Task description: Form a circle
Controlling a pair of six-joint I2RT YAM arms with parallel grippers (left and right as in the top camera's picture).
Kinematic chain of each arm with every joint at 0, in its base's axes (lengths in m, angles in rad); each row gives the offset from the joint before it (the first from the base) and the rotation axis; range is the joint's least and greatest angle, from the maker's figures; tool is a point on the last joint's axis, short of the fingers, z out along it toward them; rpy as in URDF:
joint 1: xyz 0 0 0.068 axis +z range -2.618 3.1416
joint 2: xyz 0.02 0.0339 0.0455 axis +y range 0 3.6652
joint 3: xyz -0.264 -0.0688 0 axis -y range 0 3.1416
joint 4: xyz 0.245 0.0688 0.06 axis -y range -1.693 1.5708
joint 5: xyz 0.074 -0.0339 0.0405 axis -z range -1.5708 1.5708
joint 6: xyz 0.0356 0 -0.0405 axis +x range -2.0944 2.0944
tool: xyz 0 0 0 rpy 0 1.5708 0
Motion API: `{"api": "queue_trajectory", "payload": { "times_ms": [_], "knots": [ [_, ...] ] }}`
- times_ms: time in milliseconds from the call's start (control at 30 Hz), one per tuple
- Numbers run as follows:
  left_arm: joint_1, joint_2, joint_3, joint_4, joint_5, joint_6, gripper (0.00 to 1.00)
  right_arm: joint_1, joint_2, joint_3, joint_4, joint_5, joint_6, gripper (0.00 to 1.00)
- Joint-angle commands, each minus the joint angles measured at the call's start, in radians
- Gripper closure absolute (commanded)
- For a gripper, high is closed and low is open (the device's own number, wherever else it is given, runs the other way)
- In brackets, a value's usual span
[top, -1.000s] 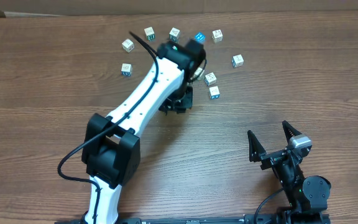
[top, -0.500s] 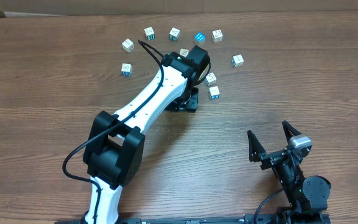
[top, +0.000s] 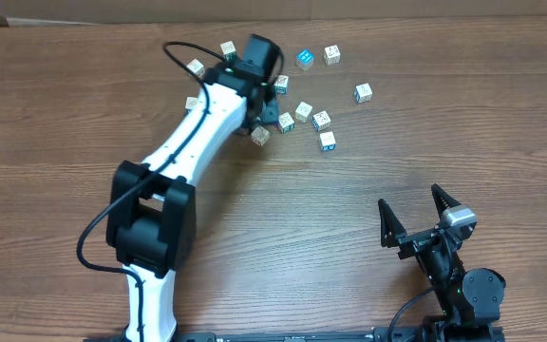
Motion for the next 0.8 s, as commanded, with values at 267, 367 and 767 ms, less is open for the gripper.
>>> {"api": "queue_trajectory", "payload": {
  "times_ms": [267,367,767],
  "knots": [
    [0.004,-0.015,-0.004,0.097,-0.051,-0.118,0.41,-0.003,-0.008,-0.010,0.006,0.008,-0.005,0.00],
    [0.004,-0.015,-0.006,0.104,-0.051,-0.118,0.41,-0.003,-0.008,-0.010,0.006,0.008,-0.005,0.00],
    [0.004,-0.015,-0.007,0.097,-0.073,-0.118,0.41,-0.003,-0.008,-0.010,0.006,0.008,-0.005,0.00]
  ]
}}
